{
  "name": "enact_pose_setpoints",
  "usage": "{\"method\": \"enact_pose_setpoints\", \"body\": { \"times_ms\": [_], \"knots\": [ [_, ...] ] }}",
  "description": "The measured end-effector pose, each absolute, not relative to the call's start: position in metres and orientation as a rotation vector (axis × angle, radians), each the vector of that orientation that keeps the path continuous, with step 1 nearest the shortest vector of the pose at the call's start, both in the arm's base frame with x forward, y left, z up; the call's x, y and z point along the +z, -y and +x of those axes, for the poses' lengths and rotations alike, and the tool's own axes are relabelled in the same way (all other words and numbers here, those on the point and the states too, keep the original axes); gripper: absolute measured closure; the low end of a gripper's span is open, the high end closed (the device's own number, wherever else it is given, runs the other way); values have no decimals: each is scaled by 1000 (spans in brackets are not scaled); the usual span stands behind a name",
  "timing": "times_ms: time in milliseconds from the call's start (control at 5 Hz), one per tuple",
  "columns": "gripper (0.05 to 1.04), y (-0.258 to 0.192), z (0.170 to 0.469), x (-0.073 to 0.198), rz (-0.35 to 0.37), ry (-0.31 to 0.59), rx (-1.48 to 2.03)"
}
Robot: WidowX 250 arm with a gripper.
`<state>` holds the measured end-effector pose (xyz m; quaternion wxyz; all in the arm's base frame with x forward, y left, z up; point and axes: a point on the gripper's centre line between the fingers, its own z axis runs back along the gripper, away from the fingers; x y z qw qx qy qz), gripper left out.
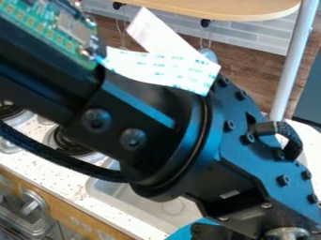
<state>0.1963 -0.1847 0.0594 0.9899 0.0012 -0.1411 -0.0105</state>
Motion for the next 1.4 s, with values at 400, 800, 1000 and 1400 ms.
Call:
{"method": "enact_pose_setpoints", "body": {
  "times_ms": [400, 800, 1000, 1400],
  "knots": [
    [83, 187, 195, 54, -4, 273, -40],
    [83, 206, 226, 47, 68, 305, -28],
    [83, 220, 240, 38, 77, 312, -25],
    [83, 233, 268, 17, 25, 304, -1]
  ]
}}
